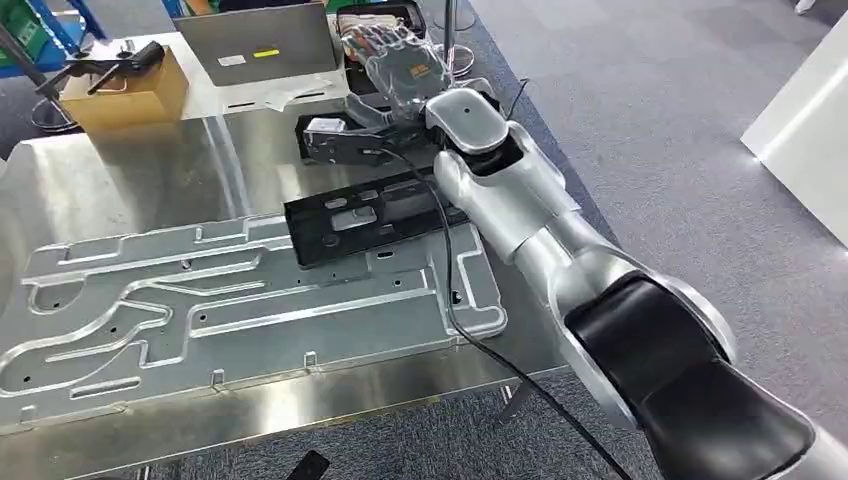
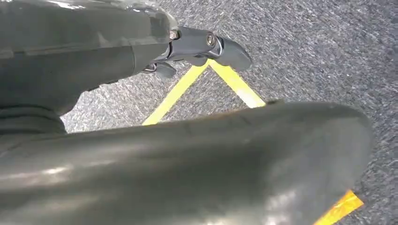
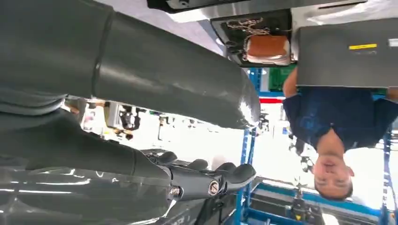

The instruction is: Take the parts from the cabinet and place them on the table.

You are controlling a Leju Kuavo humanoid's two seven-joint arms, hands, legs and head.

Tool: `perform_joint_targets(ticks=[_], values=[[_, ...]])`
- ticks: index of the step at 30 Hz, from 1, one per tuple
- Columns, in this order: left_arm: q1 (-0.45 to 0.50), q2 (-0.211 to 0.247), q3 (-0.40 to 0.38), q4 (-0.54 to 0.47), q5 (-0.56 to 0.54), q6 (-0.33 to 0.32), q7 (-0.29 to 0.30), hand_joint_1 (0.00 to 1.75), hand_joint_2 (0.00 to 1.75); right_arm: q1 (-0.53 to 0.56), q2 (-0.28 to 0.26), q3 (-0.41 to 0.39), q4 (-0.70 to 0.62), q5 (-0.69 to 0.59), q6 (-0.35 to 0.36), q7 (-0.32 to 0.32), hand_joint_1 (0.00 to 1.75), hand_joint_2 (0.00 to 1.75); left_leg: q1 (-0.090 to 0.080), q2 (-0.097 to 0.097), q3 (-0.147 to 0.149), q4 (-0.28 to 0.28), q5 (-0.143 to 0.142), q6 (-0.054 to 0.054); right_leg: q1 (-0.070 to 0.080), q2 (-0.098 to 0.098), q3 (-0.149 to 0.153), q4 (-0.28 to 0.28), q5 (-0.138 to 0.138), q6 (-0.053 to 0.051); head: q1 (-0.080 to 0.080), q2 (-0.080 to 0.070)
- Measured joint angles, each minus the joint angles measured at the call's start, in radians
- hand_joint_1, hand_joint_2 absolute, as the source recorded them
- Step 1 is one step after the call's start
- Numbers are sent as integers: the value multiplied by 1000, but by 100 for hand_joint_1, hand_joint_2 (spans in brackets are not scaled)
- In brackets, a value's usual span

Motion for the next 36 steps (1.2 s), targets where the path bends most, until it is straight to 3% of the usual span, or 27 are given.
perform_joint_targets(ticks=[9, 15, 16, 17, 18, 20, 21, 22, 23, 25, 26, 27, 30, 31, 32, 33, 35, 36], values=[[2, 0, -5, -7, 32, -16, 19, 0, 0, 55, 3, 34, -41, -34, 1, -17, 0, 0, -2, -1, -3, 6, -4, 5, -1, 0, 0, -1, 0, 4, 0, 0], [5, 0, -5, -7, 44, -20, 24, 0, 0, 76, 7, 49, -50, -39, -1, -16, 0, 0, -3, -1, -6, 10, 1, 20, -2, 1, 2, -4, 6, 19, 0, 0], [4, -1, -5, -7, 45, -21, 24, 0, 0, 78, 7, 49, -50, -40, -2, -16, 0, 0, 9, 4, -1, -5, 11, 26, 1, -2, 0, 2, -6, 22, 0, 0], [4, -1, -5, -7, 45, -22, 24, 0, 0, 78, 7, 49, -51, -42, -3, -16, 0, 0, 7, 4, -1, -10, 15, 31, 0, -6, -7, 25, -34, 23, 0, 0], [3, -1, -5, -7, 45, -23, 25, 0, 0, 78, 7, 49, -51, -44, -5, -16, 0, 0, 7, 5, -3, -10, 18, 34, 0, -7, -29, 81, -79, 24, 0, 0], [4, -1, -5, -7, 45, -25, 26, 0, 0, 88, 7, 51, -51, -47, -6, -16, 0, 0, 6, 5, -10, -9, 21, 36, -2, -8, -94, 249, -165, 28, 0, 0], [4, -1, -5, -7, 45, -26, 27, 0, 0, 95, 6, 52, -51, -48, -7, -16, 0, 0, 6, 5, -15, -7, 24, 35, -3, -8, -112, 300, -178, 30, 0, 0], [4, -1, -5, -7, 45, -27, 27, 0, 0, 100, 6, 53, -51, -49, -7, -16, 0, 0, 6, 5, -20, -4, 26, 34, -4, -8, -106, 300, -167, 31, 0, 0], [4, -1, -5, -7, 45, -27, 27, 0, 0, 101, 7, 55, -51, -49, -8, -16, 0, 0, 6, 4, -26, -1, 29, 32, -7, -9, -80, 259, -139, 31, 0, 0], [4, -1, -5, -7, 45, -29, 27, 0, 0, 100, 7, 57, -55, -49, -9, -16, 0, 0, 7, 4, -38, 11, 33, 26, -9, -11, 23, 88, -69, 28, 0, 0], [3, -1, -5, -7, 45, -32, 24, 0, 0, 99, 7, 58, -58, -49, -10, -16, 0, 0, 7, 4, -44, 17, 35, 22, -8, -10, 61, 11, -78, 23, 0, 0], [3, -2, -6, -7, 44, -35, 21, 0, 0, 99, 10, 59, -62, -50, -11, -14, 0, 0, 5, 3, -48, 15, 41, 13, 1, -7, 55, 25, -54, 18, 0, 0], [3, -4, -11, -8, 41, -39, 20, 0, 0, 97, 10, 61, -63, -53, -13, -9, 0, 0, 8, 2, -51, 8, 61, -6, 5, -7, 43, 18, -46, 1, 0, 0], [3, -3, -14, -8, 41, -39, 27, 0, 0, 97, 10, 65, -63, -55, -13, -9, 0, 0, 5, -1, -56, 7, 65, -13, -6, -10, 38, 7, -33, -8, 0, 0], [3, -3, -14, -8, 42, -41, 29, 0, 0, 96, 11, 68, -63, -56, -12, -9, 0, 0, 10, 2, -66, 25, 30, -19, -7, -15, 31, 5, -22, -15, 0, 0], [4, -3, -14, -8, 44, -43, 30, 0, 0, 95, 12, 68, -64, -58, -12, -9, 0, 0, 11, 4, -83, 79, -35, -25, -8, -16, 19, 4, -11, -24, 0, 0], [3, -1, -15, -8, 47, -46, 30, 0, 0, 96, 11, 71, -64, -63, -11, -9, 0, 0, 18, 5, -120, 230, -144, -37, -7, -17, -6, 5, 8, -24, 0, 0], [3, 0, -16, -8, 48, -47, 30, 0, 0, 98, 11, 73, -64, -64, -11, -9, 0, 0, 19, 5, -130, 296, -170, -42, -7, -17, -20, 5, 18, -23, 0, 0]])
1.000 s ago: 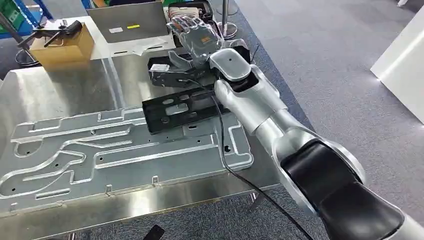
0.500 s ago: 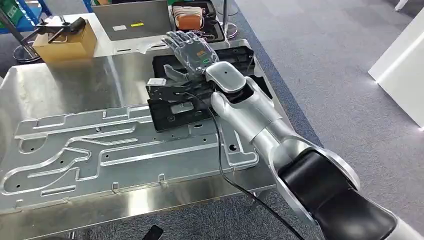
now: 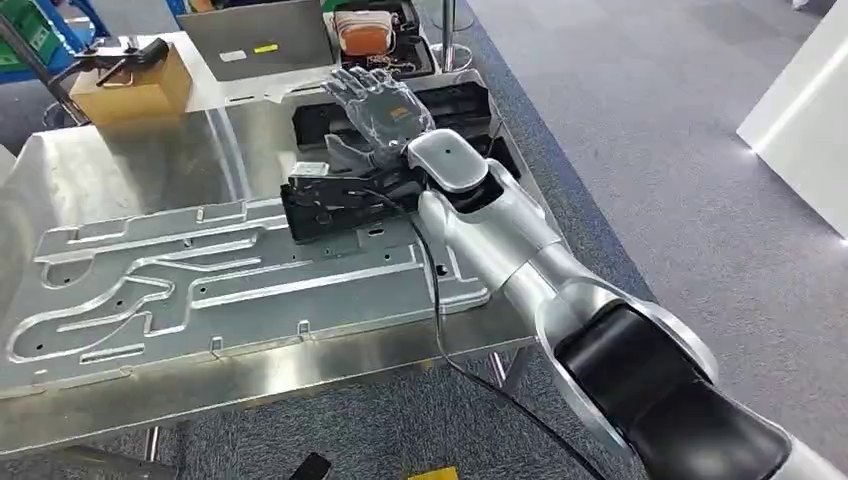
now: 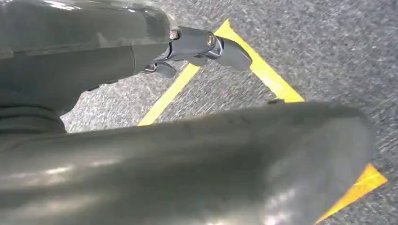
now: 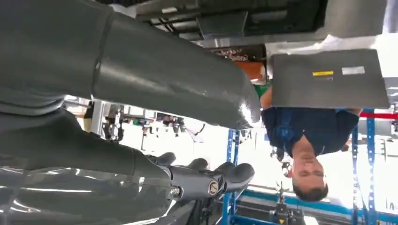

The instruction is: Take the parts from the cabinet and place them on the table.

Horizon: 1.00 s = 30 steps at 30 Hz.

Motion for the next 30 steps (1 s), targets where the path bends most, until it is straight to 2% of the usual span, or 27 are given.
perform_joint_targets(ticks=[1, 2, 3, 4, 5, 6, 7, 9, 10, 11, 12, 13, 14, 15, 16, 17, 18, 19, 20, 21, 22, 24, 25, 26, 28, 29, 30], values=[[0, 1, 0, 0, 0, -1, 0, 0, 0, 3, 0, 1, 0, -1, 0, 0, 0, 0, 1, 0, 6, 26, 5, -2, 0, 0, -13, 0, 9, 2, 0, 0], [0, 2, 0, 0, 3, -2, 0, 0, 0, 5, 0, 1, 0, -3, 0, 0, 0, 0, 3, 0, 34, 11, 31, -4, -1, -1, -25, 1, 19, 4, 0, 0], [0, 2, 0, 0, 3, -2, 2, 0, 0, 5, -1, 1, 0, -3, 1, 0, 0, 0, 4, 1, 78, -41, 61, -4, -1, -1, -37, 2, 27, 7, 0, 0], [0, 4, 0, -2, 7, 1, 13, 0, 0, 5, -2, 1, -2, -10, 1, -5, 0, 0, 5, 1, 142, -124, 86, -3, -2, -1, -46, 2, 36, 11, 0, 0], [0, 8, 0, -3, 8, 5, 19, 0, 0, 5, -3, 2, -8, -16, 0, -11, 0, 0, 6, 1, 209, -214, 85, 1, -1, -1, -52, 3, 44, 15, 0, 0], [0, 10, 0, -3, 10, 5, 19, 0, 0, 5, -5, 2, -13, -23, 0, -15, 0, 0, 0, 0, 252, -283, 54, 6, 3, 0, -59, 4, 50, 22, 0, 0], [2, 15, 0, -3, 11, 5, 18, 0, 0, 6, -7, 2, -16, -28, 0, -18, 0, 0, -3, -3, 248, -284, 58, 18, 2, -1, -56, 0, 58, 28, 0, 0], [7, 23, 0, -3, 12, 5, 19, 0, 0, 6, -9, 7, -16, -39, -1, -25, 0, 0, -9, -3, 239, -286, 68, 32, -1, -1, -56, -8, 77, 41, 0, 0], [8, 25, 0, -3, 13, 5, 21, 0, 0, 8, -12, 8, -15, -45, -3, -29, 0, 0, -6, -2, 232, -297, 81, 43, 3, 0, -57, -13, 87, 51, 0, 0], [5, 25, 0, -3, 13, 5, 21, 0, 0, 9, -20, 8, -15, -48, -7, -31, 0, 0, 0, 5, 229, -302, 97, 51, -3, 2, -66, -3, 66, 53, 0, 0], [3, 26, 0, -3, 13, 4, 23, 0, 0, 10, -20, 9, -15, -55, -10, -36, 0, 0, -1, 3, 216, -305, 109, 61, -2, 1, -81, 32, 12, 56, 0, 0], [3, 26, 0, -3, 13, 4, 24, 0, 0, 12, -23, 10, -14, -62, -14, -42, 0, 0, -3, 4, 201, -305, 121, 66, -2, 2, -104, 107, -58, 57, 0, 0], [4, 26, 0, -3, 13, 4, 25, 0, 0, 18, -25, 10, -14, -66, -19, -47, 0, 0, -5, 4, 187, -305, 131, 68, -2, 2, -124, 182, -109, 59, 0, 0], [5, 26, 0, -3, 13, 4, 26, 0, 0, 26, -26, 11, -14, -71, -23, -49, 0, 0, -7, 4, 173, -303, 142, 70, -1, 2, -140, 257, -140, 60, 0, 0], [5, 26, 0, -3, 13, 4, 26, 0, 0, 34, -27, 11, -13, -75, -27, -51, 0, 0, -9, 4, 158, -301, 152, 70, -2, 2, -143, 301, -140, 60, 0, 0], [6, 27, 0, -3, 14, 4, 25, 0, 0, 43, -28, 13, -13, -77, -30, -54, 0, 0, -11, 4, 142, -299, 162, 69, -1, 2, -126, 303, -114, 58, 0, 0], [7, 27, 0, -3, 15, 4, 23, 0, 0, 48, -28, 16, -13, -79, -32, -55, 0, 0, -13, 4, 128, -296, 171, 68, 0, 2, -92, 270, -79, 54, 0, 0], [7, 27, 0, -3, 16, 4, 22, 0, 0, 51, -28, 19, -13, -80, -34, -57, 0, 0, -16, 4, 113, -291, 180, 67, 2, 2, -39, 203, -51, 47, 0, 0], [7, 27, 0, -3, 17, 4, 21, 0, 0, 50, -28, 21, -13, -80, -35, -58, 0, 0, -18, 3, 100, -287, 189, 65, 7, 3, 32, 110, -47, 36, 0, 0], [8, 26, 0, -3, 18, 4, 21, 0, 0, 49, -27, 23, -14, -80, -38, -58, 0, 0, -21, 2, 90, -282, 195, 61, 14, 2, 89, 25, -89, 24, 0, 0], [9, 27, 0, -3, 18, 5, 21, 0, 0, 50, -25, 24, -16, -81, -40, -59, 0, 0, -20, 3, 88, -283, 203, 57, 13, 1, 102, -5, -95, 29, -1, 0], [10, 27, 0, -3, 20, 5, 21, 0, 0, 50, -25, 27, -14, -84, -42, -59, 0, 0, -14, 3, 87, -292, 224, 44, 21, 2, 92, -7, -80, 23, 0, 0], [13, 27, 0, -3, 21, 2, 14, 0, 0, 53, -24, 29, -14, -86, -42, -59, 0, 0, -17, 1, 85, -300, 236, 38, 17, 1, 85, -15, -66, 17, 0, 0], [15, 27, 0, -3, 21, 0, 8, 0, 0, 55, -25, 30, -14, -89, -43, -59, 0, 0, -15, 1, 78, -295, 226, 34, 6, -8, 80, -27, -47, 12, 0, 0], [16, 26, 0, -3, 21, -1, 6, 0, 0, 59, -22, 35, -13, -90, -43, -59, 0, 0, -10, 1, 49, -211, 106, 17, 5, -9, 54, -32, -20, 0, 0, 0], [15, 25, 0, -3, 21, -1, 6, 0, 0, 62, -21, 36, -13, -91, -44, -60, 0, 0, -6, 2, 32, -133, 44, 10, 5, -9, 39, -32, -7, 1, 0, 0], [15, 25, 0, -3, 21, -1, 7, 0, 0, 67, -21, 39, -13, -91, -45, -60, 0, 0, -2, 2, 18, -58, 7, 4, 5, -10, 25, -32, 4, 2, 0, 0]])
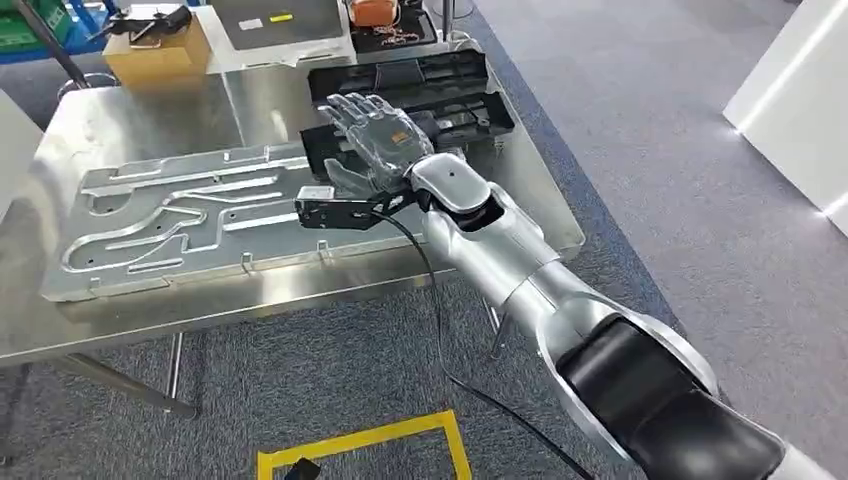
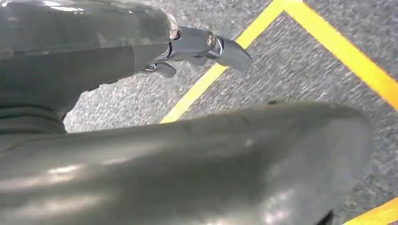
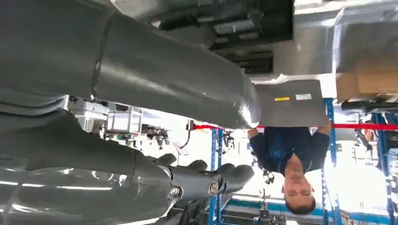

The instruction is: Take the parts from the cabinet and place them on the table.

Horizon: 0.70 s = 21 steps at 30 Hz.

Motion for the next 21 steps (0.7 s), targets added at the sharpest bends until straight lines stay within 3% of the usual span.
perform_joint_targets(ticks=[1, 2, 3, 4, 5, 6, 7, 8, 9, 10, 11, 12, 13, 15, 16, 17, 18, 19, 20, 21], values=[[0, 0, 0, 0, 0, 0, 0, 0, 0, 6, 0, 4, 0, 0, 0, 0, 0, 0, 4, 0, -5, 59, -9, -6, -1, -1, -15, 1, 11, 1, 0, 0], [1, 0, 0, 0, 0, 0, 1, 0, 0, 14, 1, 6, 0, 0, 0, 0, 0, 0, 8, 0, 5, 81, 14, -10, -2, -2, -30, 2, 24, 5, 0, 0], [1, 0, 0, 0, 0, 0, 1, 0, 0, 20, 1, 8, 0, 0, 0, 0, 0, 0, 12, 0, 37, 58, 55, -14, -4, -2, -48, 3, 37, 9, 0, 0], [1, 0, 0, 0, 0, 0, 1, 0, 0, 22, 1, 9, 0, 0, 0, 0, 0, 0, 14, 1, 83, 5, 86, -17, -6, -2, -63, 5, 48, 14, 0, 0], [0, 0, 0, 0, 0, 0, 1, 0, 0, 22, 1, 11, 0, 0, -1, 0, 0, 0, 17, 1, 148, -78, 97, -19, -9, -1, -78, 9, 59, 19, 0, 0], [-2, -1, 0, 0, 0, 0, 1, 0, 0, 21, 3, 11, -3, 0, -1, 0, 0, 0, 20, 1, 217, -165, 65, -20, -7, 0, -86, 15, 66, 26, 0, 0], [-4, -1, 0, -1, 0, 0, 0, 0, 0, 20, 2, 11, -5, -1, -3, 0, 0, 0, 12, -2, 265, -248, 32, -12, -5, 0, -94, 19, 73, 33, 0, 0], [-3, -2, 0, -1, 0, 0, -1, 0, 0, 22, 3, 12, -5, -2, -4, -2, 0, 0, 9, -4, 249, -236, 37, 9, -5, -1, -92, 12, 87, 39, 0, 0], [-4, -2, 0, -1, 2, 0, -1, 0, 0, 22, 5, 13, -5, -5, -4, -3, 0, 0, 6, -5, 245, -236, 41, 14, -6, -1, -93, 11, 96, 45, 0, 0], [-2, -2, 0, -1, 4, -1, -1, 0, 0, 25, 5, 13, -5, -9, -4, -8, 0, 0, 4, -4, 238, -234, 49, 25, -6, -1, -94, 6, 107, 53, 0, 0], [0, -3, 0, -1, 4, -1, -1, 0, 0, 30, 2, 13, -5, -13, -4, -11, 0, 0, 12, -2, 232, -243, 66, 39, -8, 1, -99, 5, 109, 60, 0, 0], [-1, -4, 0, -1, 4, -1, 0, 0, 0, 33, 2, 13, -5, -17, -4, -15, 0, 0, 9, 3, 224, -243, 79, 48, -12, 4, -111, 26, 64, 62, 0, 0], [-2, -4, 0, -1, 5, -1, -1, 0, 0, 38, 1, 13, -5, -19, -5, -19, 0, 0, 8, 4, 207, -243, 92, 57, -13, 5, -130, 79, -3, 64, 0, 0], [-1, -5, 0, -1, 6, -1, -1, 0, 0, 51, 1, 13, -5, -24, -8, -24, 0, 0, 5, 4, 171, -242, 121, 61, -12, 7, -175, 252, -122, 70, 0, 0], [0, -5, 0, -1, 6, -1, -1, 0, 0, 59, 0, 13, -4, -25, -10, -26, 0, 0, 2, 4, 153, -240, 134, 62, -12, 8, -186, 322, -137, 71, 0, 0], [0, -5, 0, -1, 6, -1, -1, 0, 0, 66, 0, 13, -4, -25, -11, -26, 0, 0, 0, 4, 136, -239, 146, 62, -12, 8, -180, 353, -120, 69, 0, 0], [1, -5, 0, -1, 6, -1, -2, 0, 0, 70, 0, 13, -3, -25, -11, -27, 0, 0, -2, 4, 118, -238, 159, 61, -12, 8, -155, 344, -84, 66, 0, 0], [0, -7, -1, -1, 6, 0, -5, 0, 0, 71, 1, 13, -3, -26, -11, -25, 0, 0, -5, 4, 101, -236, 170, 60, -10, 8, -114, 301, -51, 60, 0, 0], [-2, -14, -2, -1, 6, 3, -5, 0, 0, 70, 5, 13, -2, -26, -12, -20, 0, 0, -7, 3, 87, -233, 181, 58, -4, 9, -51, 225, -37, 50, 0, 0], [-5, -25, -4, -2, 6, 7, -3, 0, 0, 67, 10, 13, -2, -28, -13, -19, 0, 0, -6, 3, 80, -229, 190, 56, 1, 13, 28, 129, -60, 36, 0, 0]])
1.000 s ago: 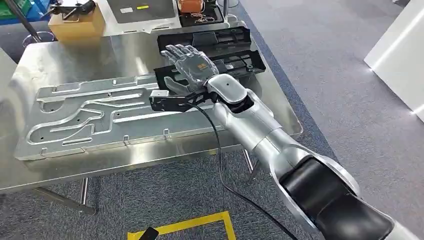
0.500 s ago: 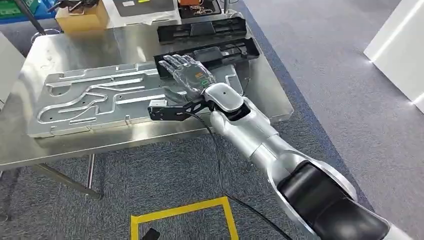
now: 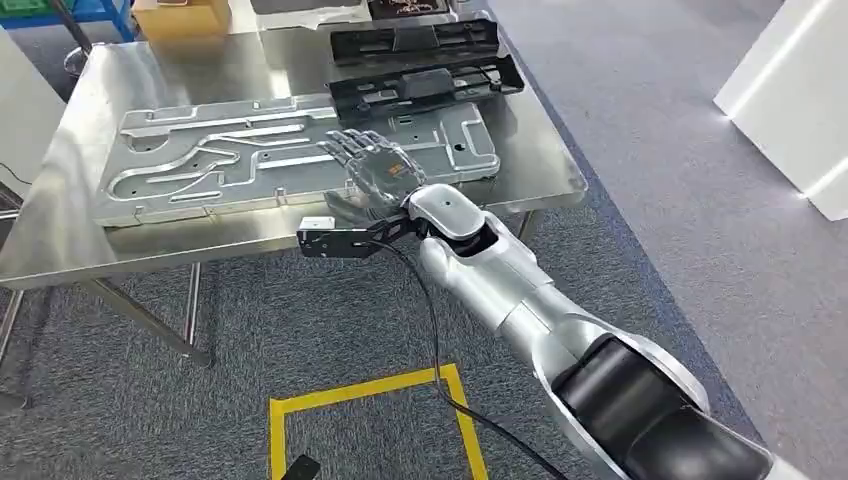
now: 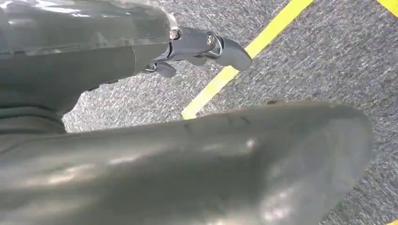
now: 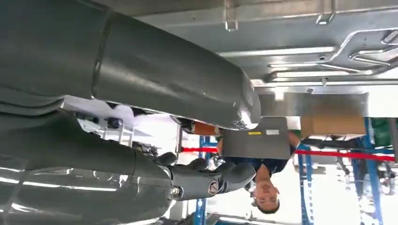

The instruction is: Take the parts from the cabinet and place them on the table.

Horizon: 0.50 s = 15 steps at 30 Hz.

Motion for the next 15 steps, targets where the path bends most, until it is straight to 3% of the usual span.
perform_joint_targets(ticks=[1, 2, 4, 5, 6, 7, 9, 10, 11, 12, 13, 14, 15], values=[[-4, -8, -3, -1, 0, 3, 4, 0, 0, -1, 10, -1, 0, -6, -3, 0, 0, 0, -7, -2, -7, 3, 5, -6, 8, -2, 70, -98, -41, -6, 0, 0], [-6, -15, -3, -1, 0, 5, 6, 0, 0, 0, 15, -1, 2, -12, -8, -3, 0, 0, -5, 1, -9, 0, 17, -11, 5, -3, 80, -121, -50, 0, 0, 0], [-8, -23, -4, -1, 7, 8, 7, 0, 0, 11, 22, -1, 6, -24, -14, -17, 0, 0, 1, 2, -10, -12, 41, -24, 14, -2, 68, -123, -32, -7, 0, 0], [-6, -24, -4, -1, 12, 11, 6, 0, 0, 23, 24, -1, 9, -30, -18, -24, 0, 0, -4, -1, -15, -17, 49, -31, 5, -5, 63, -135, -15, -14, 0, 0], [-3, -24, -4, -1, 17, 14, 3, 0, 0, 35, 27, -1, 13, -34, -22, -29, 0, 0, 2, -2, -25, -4, 17, -36, 3, -14, 53, -139, 1, -21, 0, 0], [0, -24, -3, -1, 20, 17, 0, 0, 0, 46, 31, -1, 13, -38, -23, -37, 0, 0, 3, -1, -42, 40, -49, -40, 2, -13, 35, -140, 15, -30, 0, 0], [1, -22, -3, -1, 24, 21, -3, 0, 0, 72, 37, 0, 14, -45, -25, -44, 0, 0, 7, -1, -79, 183, -165, -49, 2, -13, 3, -139, 42, -32, 0, 0], [1, -22, -3, -1, 27, 22, -3, 0, 0, 85, 38, 0, 15, -48, -26, -47, 0, 0, 8, -1, -91, 259, -192, -53, 2, -14, -16, -137, 55, -30, 0, 0], [2, -22, -3, -1, 32, 23, -4, 0, 0, 99, 39, 0, 16, -50, -27, -49, 0, 0, 9, -1, -91, 308, -180, -56, 2, -15, -36, -135, 70, -28, 0, 0], [4, -22, -3, -1, 34, 26, -4, 0, 0, 110, 39, 0, 16, -51, -27, -51, 0, 0, 10, -1, -73, 313, -144, -58, 2, -17, -54, -132, 81, -26, 0, 0], [6, -22, -3, -1, 37, 28, -4, 0, 0, 118, 39, 0, 17, -53, -27, -53, 0, 0, 12, 0, -35, 281, -102, -59, 1, -18, -74, -128, 93, -23, 0, 0], [7, -22, -3, -1, 41, 32, -4, 0, 0, 122, 42, 0, 17, -60, -26, -57, 0, 0, 14, 0, 17, 220, -77, -60, 0, -17, -91, -124, 104, -20, 0, 0], [6, -22, -3, -1, 44, 35, -5, 0, 0, 124, 44, 0, 17, -66, -26, -62, 0, 0, 16, 0, 89, 132, -88, -60, 1, -16, -104, -118, 114, -15, 0, 0]])
